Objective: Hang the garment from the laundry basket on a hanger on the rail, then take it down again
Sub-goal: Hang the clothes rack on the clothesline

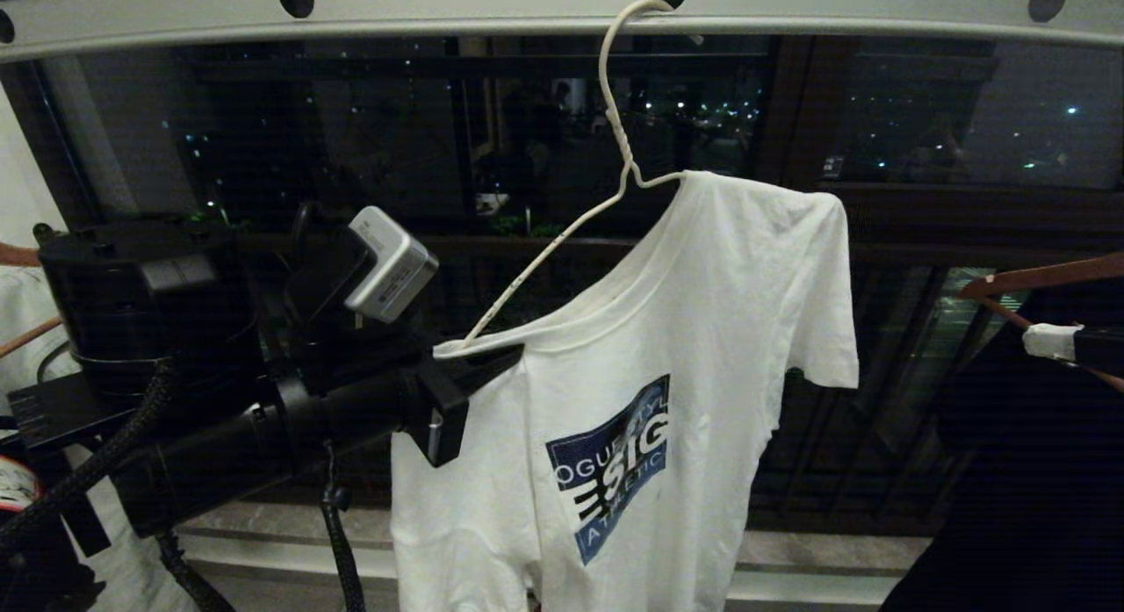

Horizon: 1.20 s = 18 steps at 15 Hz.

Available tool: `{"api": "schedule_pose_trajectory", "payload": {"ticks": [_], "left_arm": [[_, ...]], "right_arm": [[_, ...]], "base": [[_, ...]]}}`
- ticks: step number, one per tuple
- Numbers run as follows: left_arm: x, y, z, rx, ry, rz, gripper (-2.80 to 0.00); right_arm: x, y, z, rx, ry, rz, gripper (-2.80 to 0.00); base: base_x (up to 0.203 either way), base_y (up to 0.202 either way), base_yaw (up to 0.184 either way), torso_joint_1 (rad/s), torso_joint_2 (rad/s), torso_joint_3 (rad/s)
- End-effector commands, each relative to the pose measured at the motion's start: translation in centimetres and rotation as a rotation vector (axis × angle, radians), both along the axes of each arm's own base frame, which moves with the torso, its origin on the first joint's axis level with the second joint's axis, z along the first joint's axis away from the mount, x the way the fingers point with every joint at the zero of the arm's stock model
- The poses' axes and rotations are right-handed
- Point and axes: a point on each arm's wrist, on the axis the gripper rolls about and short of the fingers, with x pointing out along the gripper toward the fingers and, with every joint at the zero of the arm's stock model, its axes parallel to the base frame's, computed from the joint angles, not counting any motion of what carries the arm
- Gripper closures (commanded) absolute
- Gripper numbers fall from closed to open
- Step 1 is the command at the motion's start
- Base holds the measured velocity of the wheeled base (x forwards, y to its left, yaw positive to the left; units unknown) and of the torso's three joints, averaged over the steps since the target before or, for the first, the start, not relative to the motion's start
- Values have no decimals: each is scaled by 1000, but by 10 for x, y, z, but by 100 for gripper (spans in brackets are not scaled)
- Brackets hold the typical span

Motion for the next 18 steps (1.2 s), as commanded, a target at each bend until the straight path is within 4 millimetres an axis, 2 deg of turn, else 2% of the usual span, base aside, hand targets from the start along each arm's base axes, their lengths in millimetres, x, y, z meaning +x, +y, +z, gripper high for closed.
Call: {"api": "schedule_pose_trajectory", "payload": {"ticks": [1, 5, 10, 11, 14, 18], "left_arm": [[-2, 1, 3, -6, -14, -2, -280], [-15, 11, 15, -29, -55, -2, -280], [-44, 31, 40, -70, -115, -3, -280], [-47, 33, 42, -66, -108, -4, 0], [-52, 37, 48, -59, -96, -3, 0], [-61, 43, 55, -72, -117, -3, 0]], "right_arm": [[0, 0, 0, 1, 0, 5, 0], [0, 0, 0, 0, -1, 4, 0], [4, 0, -2, -1, 14, 5, 0], [6, 0, -2, -2, 21, 4, 0], [17, 1, -9, -3, 63, 8, 0], [42, 3, -24, 3, 109, 25, 0]], "base": [[0, 0, 0, 0, 0, 0], [0, 0, 0, 0, 0, 0], [0, 0, 0, 0, 0, 0], [0, 0, 0, 0, 0, 0], [0, 0, 0, 0, 0, 0], [0, 0, 0, 0, 0, 0]]}}
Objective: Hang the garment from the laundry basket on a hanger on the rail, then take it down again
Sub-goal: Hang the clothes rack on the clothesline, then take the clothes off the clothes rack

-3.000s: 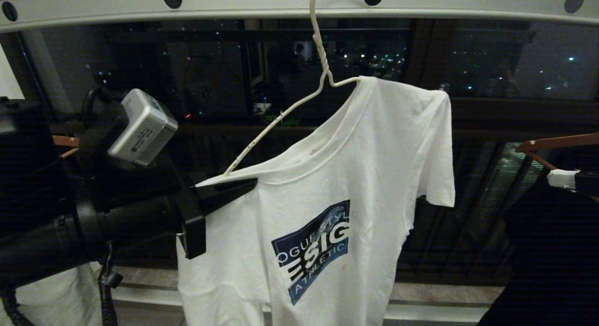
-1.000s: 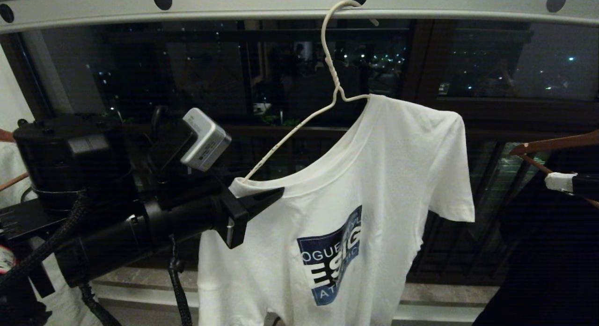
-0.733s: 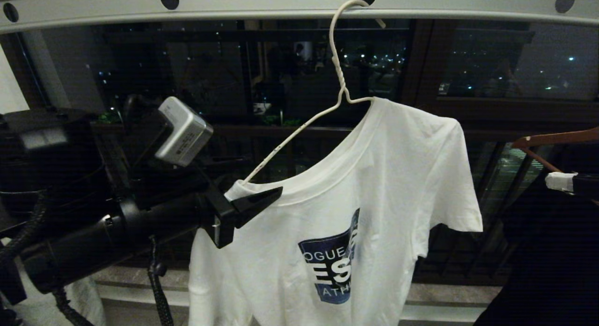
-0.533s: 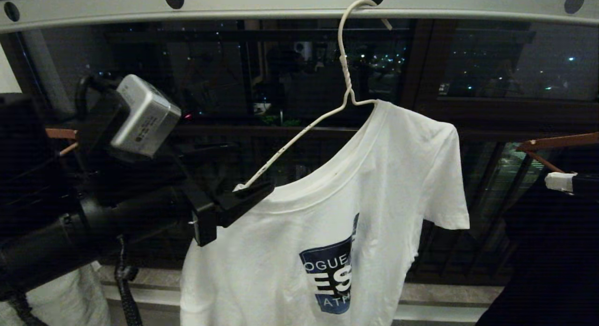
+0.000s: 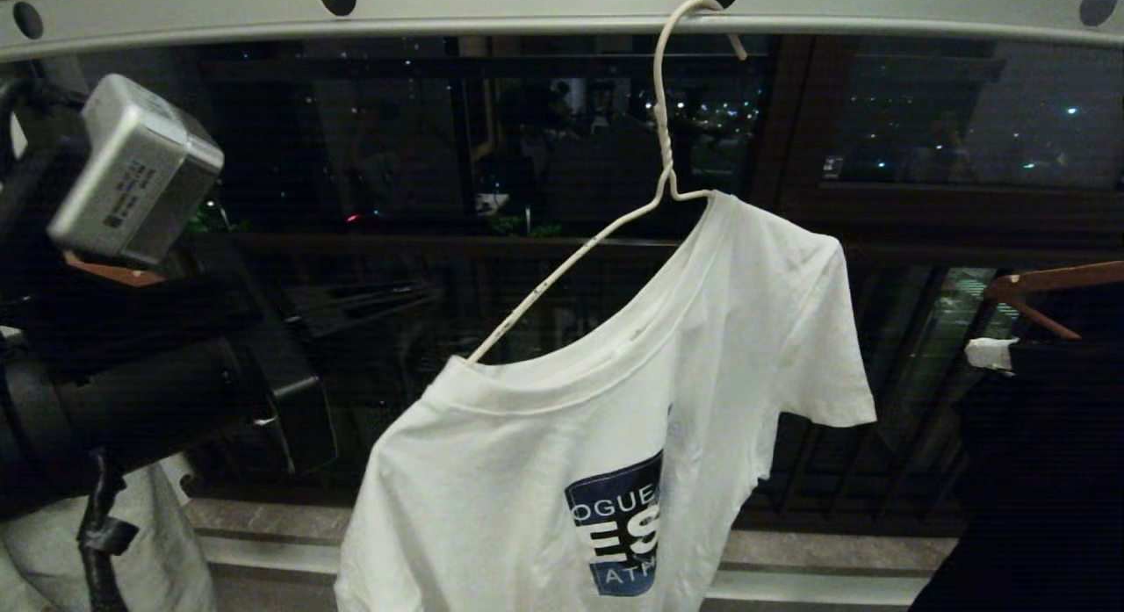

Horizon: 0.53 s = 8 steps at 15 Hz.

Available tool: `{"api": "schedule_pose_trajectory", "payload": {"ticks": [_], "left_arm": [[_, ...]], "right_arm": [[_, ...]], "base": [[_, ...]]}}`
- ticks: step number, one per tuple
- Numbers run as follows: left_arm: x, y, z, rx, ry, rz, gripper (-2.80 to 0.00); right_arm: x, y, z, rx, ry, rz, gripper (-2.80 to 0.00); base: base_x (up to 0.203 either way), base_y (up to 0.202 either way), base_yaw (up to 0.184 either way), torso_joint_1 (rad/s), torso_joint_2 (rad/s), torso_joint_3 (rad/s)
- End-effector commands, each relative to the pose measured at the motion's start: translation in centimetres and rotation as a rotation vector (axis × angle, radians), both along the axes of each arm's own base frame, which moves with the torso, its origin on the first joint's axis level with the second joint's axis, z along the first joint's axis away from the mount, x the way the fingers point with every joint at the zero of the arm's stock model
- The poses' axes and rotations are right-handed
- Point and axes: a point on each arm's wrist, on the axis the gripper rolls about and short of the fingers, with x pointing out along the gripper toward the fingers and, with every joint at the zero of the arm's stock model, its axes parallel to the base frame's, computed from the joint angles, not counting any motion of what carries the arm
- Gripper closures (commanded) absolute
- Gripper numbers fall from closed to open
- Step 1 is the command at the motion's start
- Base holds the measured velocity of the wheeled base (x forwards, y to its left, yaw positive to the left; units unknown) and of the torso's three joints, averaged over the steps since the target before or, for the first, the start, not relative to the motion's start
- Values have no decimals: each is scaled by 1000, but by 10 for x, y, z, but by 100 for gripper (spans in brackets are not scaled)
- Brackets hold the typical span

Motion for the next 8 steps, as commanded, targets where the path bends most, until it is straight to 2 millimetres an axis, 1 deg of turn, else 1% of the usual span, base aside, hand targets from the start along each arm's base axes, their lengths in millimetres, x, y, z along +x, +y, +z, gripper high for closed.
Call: {"api": "schedule_pose_trajectory", "payload": {"ticks": [1, 3, 5, 6, 8], "left_arm": [[-10, 7, 8, -25, -36, -2, 0], [-17, 8, 11, -23, -32, -22, 0], [-25, 10, 13, 3, 6, -44, 0], [-27, 11, 13, 7, 13, -52, 0], [-28, 11, 13, 8, 14, -53, 0]], "right_arm": [[20, 1, -13, 0, 20, 3, 0], [36, 2, -23, 0, 16, -4, 0], [46, -1, -27, -3, 23, -28, 0], [48, -3, -27, -4, 21, -38, -280], [53, -7, -26, -3, -13, -61, -280]], "base": [[0, 0, 0, 0, 0, 0], [0, 0, 0, 0, 0, 0], [0, 0, 0, 0, 0, 0], [0, 0, 0, 0, 0, 0], [0, 0, 0, 0, 0, 0]]}}
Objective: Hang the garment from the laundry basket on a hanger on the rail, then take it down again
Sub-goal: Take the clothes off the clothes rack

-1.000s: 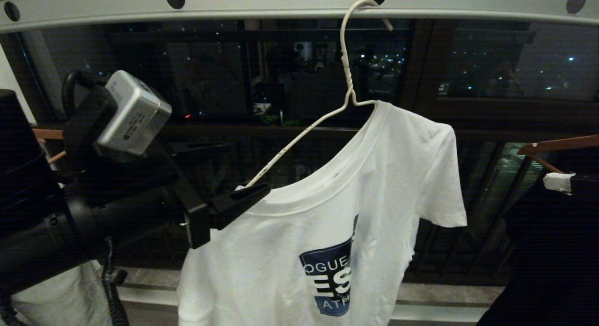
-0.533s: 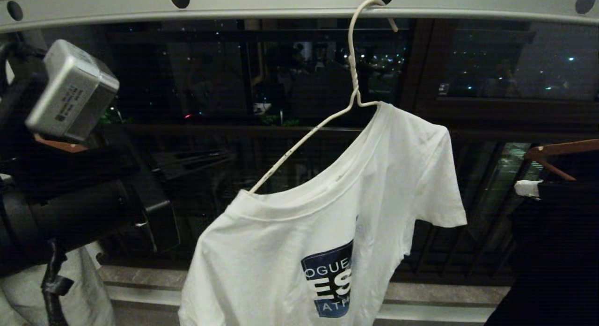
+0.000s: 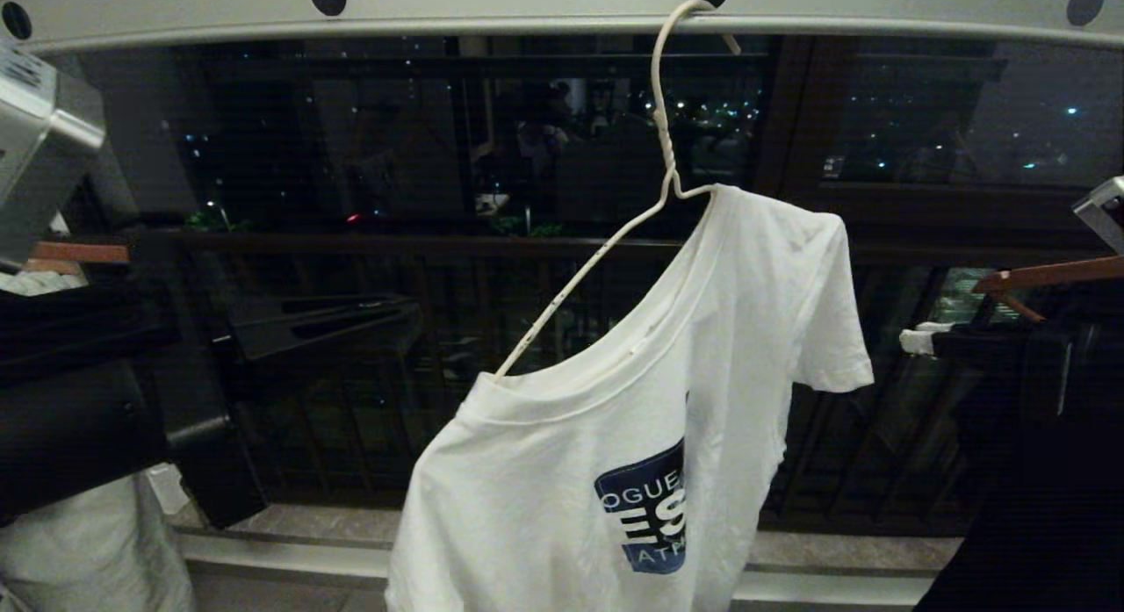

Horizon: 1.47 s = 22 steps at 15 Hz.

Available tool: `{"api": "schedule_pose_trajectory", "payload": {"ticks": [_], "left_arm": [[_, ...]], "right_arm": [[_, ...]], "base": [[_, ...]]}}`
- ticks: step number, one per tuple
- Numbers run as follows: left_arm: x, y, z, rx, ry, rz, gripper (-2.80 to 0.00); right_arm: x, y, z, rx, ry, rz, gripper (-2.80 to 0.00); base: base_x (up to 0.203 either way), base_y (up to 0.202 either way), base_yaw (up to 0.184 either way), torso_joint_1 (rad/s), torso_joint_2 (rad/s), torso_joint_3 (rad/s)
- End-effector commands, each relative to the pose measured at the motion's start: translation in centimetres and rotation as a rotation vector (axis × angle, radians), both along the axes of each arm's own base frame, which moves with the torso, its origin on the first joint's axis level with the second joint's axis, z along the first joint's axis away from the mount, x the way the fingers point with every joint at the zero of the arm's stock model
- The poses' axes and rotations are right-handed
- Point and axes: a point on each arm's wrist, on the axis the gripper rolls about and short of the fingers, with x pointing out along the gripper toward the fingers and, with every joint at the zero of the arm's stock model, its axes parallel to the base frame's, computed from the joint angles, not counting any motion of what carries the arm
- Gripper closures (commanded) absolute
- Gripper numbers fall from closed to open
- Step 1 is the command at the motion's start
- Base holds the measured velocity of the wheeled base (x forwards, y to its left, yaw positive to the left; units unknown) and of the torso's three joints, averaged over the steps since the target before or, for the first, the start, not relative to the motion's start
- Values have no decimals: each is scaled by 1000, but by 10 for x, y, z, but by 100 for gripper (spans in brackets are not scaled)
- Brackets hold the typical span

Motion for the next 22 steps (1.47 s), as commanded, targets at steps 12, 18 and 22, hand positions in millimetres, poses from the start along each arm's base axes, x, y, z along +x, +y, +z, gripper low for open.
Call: {"api": "schedule_pose_trajectory", "payload": {"ticks": [12, 18, 22], "left_arm": [[0, -2, -4, 11, 3, -15, 0], [4, -5, -7, 20, 17, -9, 0], [7, -7, -9, 29, 25, -7, 0]], "right_arm": [[126, -29, -49, -83, -187, 247, -280], [143, -25, -62, 8, -189, 499, -280], [169, -2, -82, 50, -152, 613, 0]], "base": [[0, 0, 0, 0, 0, 0], [0, 0, 0, 0, 0, 0], [0, 0, 0, 0, 0, 0]]}}
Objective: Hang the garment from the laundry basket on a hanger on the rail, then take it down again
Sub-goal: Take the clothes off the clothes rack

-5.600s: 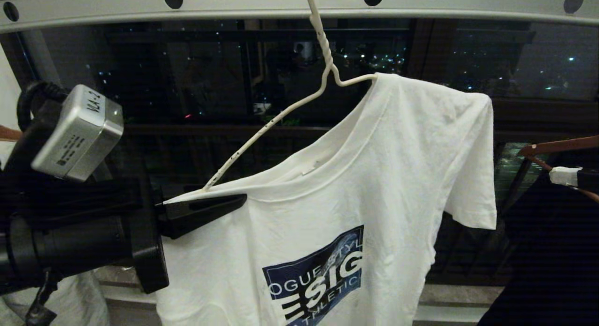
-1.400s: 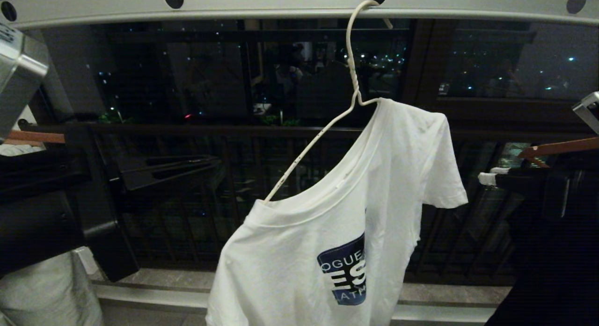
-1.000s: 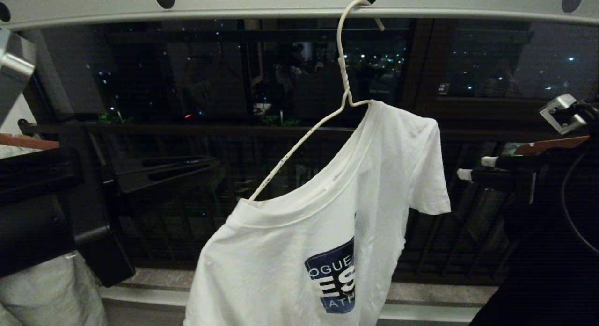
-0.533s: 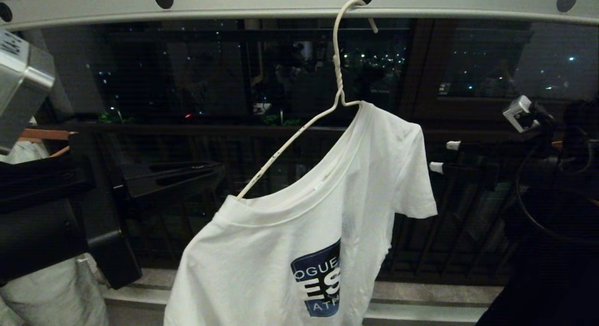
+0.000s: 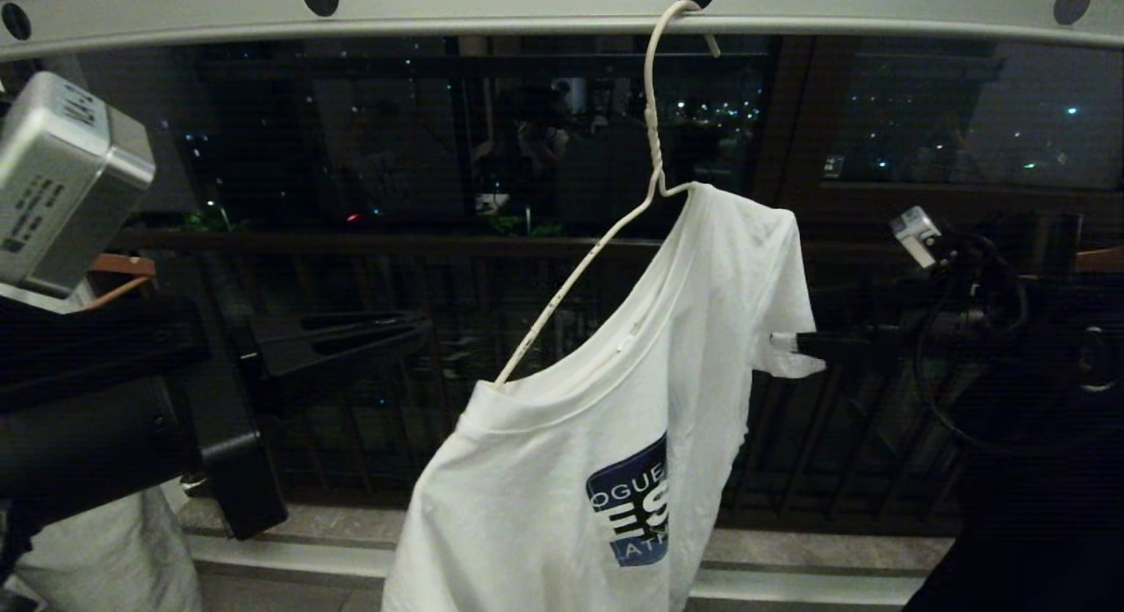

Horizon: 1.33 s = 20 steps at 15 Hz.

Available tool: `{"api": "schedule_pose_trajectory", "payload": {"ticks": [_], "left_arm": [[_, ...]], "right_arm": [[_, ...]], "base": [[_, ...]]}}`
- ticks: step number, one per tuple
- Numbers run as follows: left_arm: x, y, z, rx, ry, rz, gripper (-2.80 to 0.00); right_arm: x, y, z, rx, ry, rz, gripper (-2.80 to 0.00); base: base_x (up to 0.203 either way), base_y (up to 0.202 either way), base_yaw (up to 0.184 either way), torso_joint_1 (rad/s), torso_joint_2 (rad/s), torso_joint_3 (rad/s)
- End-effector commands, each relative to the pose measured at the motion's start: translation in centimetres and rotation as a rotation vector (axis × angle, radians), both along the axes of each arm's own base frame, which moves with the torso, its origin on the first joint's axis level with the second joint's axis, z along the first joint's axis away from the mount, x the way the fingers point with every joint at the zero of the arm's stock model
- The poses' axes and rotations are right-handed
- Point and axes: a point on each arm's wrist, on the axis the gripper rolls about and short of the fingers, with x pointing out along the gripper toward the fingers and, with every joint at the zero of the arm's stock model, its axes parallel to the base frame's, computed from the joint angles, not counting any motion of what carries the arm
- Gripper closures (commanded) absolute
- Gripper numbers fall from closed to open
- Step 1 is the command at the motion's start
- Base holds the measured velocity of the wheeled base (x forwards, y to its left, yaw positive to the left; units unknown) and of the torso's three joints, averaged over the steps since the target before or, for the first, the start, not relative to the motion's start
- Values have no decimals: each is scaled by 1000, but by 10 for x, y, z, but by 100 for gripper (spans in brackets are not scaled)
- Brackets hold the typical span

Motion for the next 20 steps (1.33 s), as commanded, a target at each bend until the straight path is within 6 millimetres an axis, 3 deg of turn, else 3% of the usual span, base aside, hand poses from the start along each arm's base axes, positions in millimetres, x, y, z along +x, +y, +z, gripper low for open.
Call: {"api": "schedule_pose_trajectory", "payload": {"ticks": [1, 5, 10, 20], "left_arm": [[2, -2, -1, 6, 5, 0, 0], [2, -2, -1, 5, 2, 1, 0], [1, -1, -5, 37, -18, -2, 0], [-3, 2, -1, 24, -33, -4, 0]], "right_arm": [[16, 12, -13, 2, 23, 42, 0], [14, 7, -10, 14, 46, 20, 0], [-9, -17, 4, 34, 54, -56, 0], [-6, -18, -30, 30, 256, -200, 0]], "base": [[0, 0, 0, 0, 0, 0], [0, 0, 0, 0, 0, 0], [0, 0, 0, 0, 0, 0], [0, 0, 0, 0, 0, 0]]}}
